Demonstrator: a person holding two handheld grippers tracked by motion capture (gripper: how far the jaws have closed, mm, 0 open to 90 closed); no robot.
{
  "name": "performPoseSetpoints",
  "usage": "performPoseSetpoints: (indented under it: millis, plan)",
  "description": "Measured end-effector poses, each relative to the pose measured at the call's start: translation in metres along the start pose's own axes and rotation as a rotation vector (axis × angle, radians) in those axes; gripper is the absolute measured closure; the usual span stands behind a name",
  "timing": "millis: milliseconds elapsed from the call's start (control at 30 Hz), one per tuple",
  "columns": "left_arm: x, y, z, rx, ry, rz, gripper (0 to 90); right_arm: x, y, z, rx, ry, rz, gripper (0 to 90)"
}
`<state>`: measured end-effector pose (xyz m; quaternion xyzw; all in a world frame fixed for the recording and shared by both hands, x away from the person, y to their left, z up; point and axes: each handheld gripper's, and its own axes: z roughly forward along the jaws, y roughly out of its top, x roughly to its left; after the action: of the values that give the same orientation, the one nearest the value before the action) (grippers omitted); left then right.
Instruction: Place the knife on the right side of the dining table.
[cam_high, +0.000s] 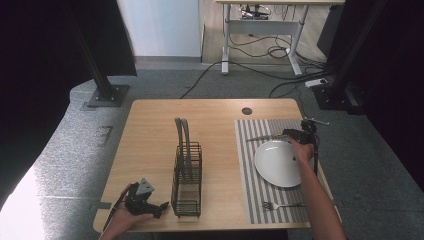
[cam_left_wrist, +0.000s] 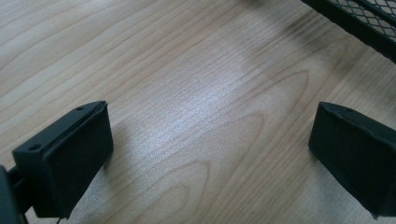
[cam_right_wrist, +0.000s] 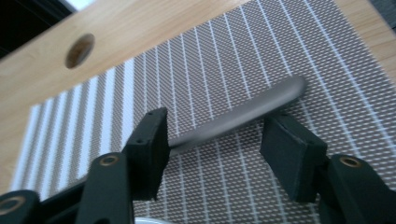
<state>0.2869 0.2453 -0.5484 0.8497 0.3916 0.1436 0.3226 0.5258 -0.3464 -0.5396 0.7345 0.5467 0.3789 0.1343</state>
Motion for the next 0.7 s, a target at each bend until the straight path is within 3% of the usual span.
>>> performPoseSetpoints:
  millis: [300, 467, 533, 700]
  plan:
    - [0.000, 0.000, 0.000, -0.001, -0.001, 0.001, 0.0, 0.004, 0.001, -0.002, -0.014, -0.013, -0.050, 41.0]
    - [0.000, 0.000, 0.000, 0.000, -0.002, 0.003, 0.0, 0.015, 0.007, -0.006, 0.001, -0.009, -0.132, 40.5]
    - [0.000, 0.000, 0.001, -0.001, -0.002, 0.003, 0.0, 0.024, 0.013, -0.010, -0.020, 0.005, -0.179, 40.7]
    - [0.000, 0.001, 0.001, -0.001, -0.002, 0.004, 0.0, 0.040, 0.022, -0.006, 0.017, 0.004, -0.262, 40.5]
